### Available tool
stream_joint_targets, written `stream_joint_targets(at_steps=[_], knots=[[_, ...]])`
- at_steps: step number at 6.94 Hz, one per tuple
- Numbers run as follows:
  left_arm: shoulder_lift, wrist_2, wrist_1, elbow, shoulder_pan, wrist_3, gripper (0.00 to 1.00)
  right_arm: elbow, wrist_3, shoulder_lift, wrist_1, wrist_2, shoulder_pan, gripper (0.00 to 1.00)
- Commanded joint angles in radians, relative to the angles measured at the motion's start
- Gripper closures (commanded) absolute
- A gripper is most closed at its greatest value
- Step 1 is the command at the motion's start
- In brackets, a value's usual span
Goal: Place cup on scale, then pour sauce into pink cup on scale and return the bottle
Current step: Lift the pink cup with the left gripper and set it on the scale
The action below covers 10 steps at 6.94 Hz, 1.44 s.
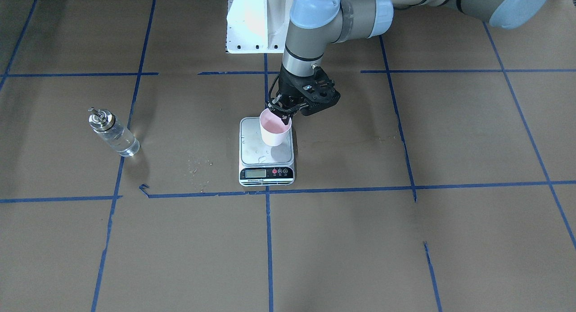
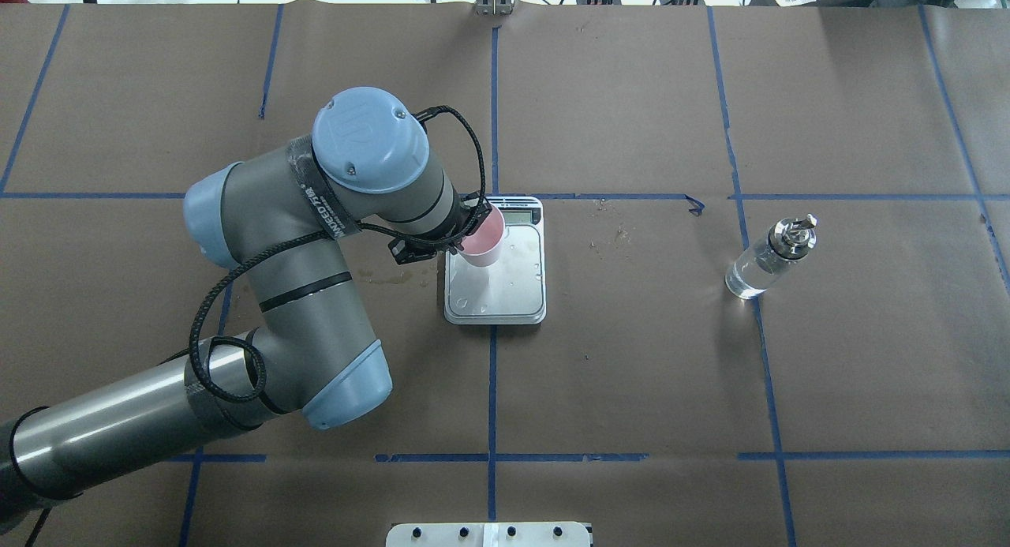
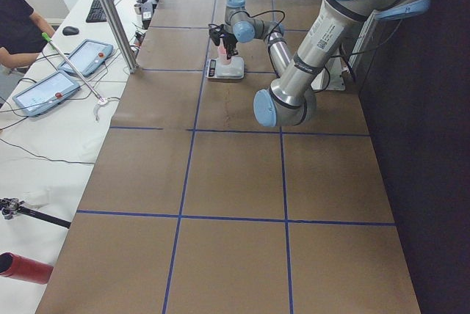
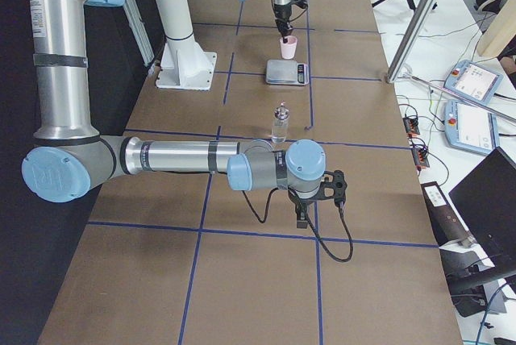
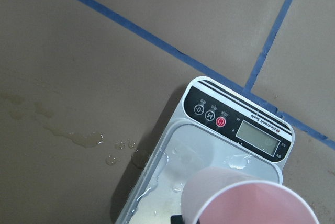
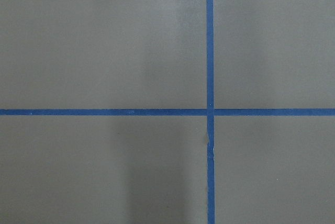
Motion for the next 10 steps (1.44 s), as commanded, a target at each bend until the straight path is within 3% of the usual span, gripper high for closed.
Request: stream_joint_targets(at_steps=[1, 3, 4, 5, 7, 9, 10], knots=[[-0.023, 0.017, -0.003, 0.059, 0.019, 0.005, 1.0, 0.001, 0.005, 0.001, -0.001, 0.005, 0.001, 0.0], [-0.021, 0.02, -0.014, 0.061, 0.035, 0.012, 1.0, 0.001, 0.005, 0.002, -0.001, 0.005, 0.001, 0.0], [-0.02, 0.02, -0.016, 0.053, 0.033, 0.019, 0.62, 0.001, 0.005, 0.002, -0.001, 0.005, 0.001, 0.0], [-0.014, 0.02, -0.017, 0.047, 0.033, 0.054, 0.01, 0.001, 0.004, 0.001, -0.001, 0.007, 0.001, 0.0], [-0.01, 0.018, -0.004, -0.04, 0.027, 0.08, 0.0, 0.001, 0.007, -0.009, 0.028, 0.007, 0.001, 0.0], [-0.012, 0.002, 0.167, -0.216, -0.037, 0.155, 0.0, 0.052, 0.069, 0.023, 0.024, 0.014, -0.006, 0.0], [-0.01, -0.081, 0.185, -0.249, -0.144, 0.198, 0.0, 0.111, 0.095, 0.004, 0.021, 0.024, -0.011, 0.0]])
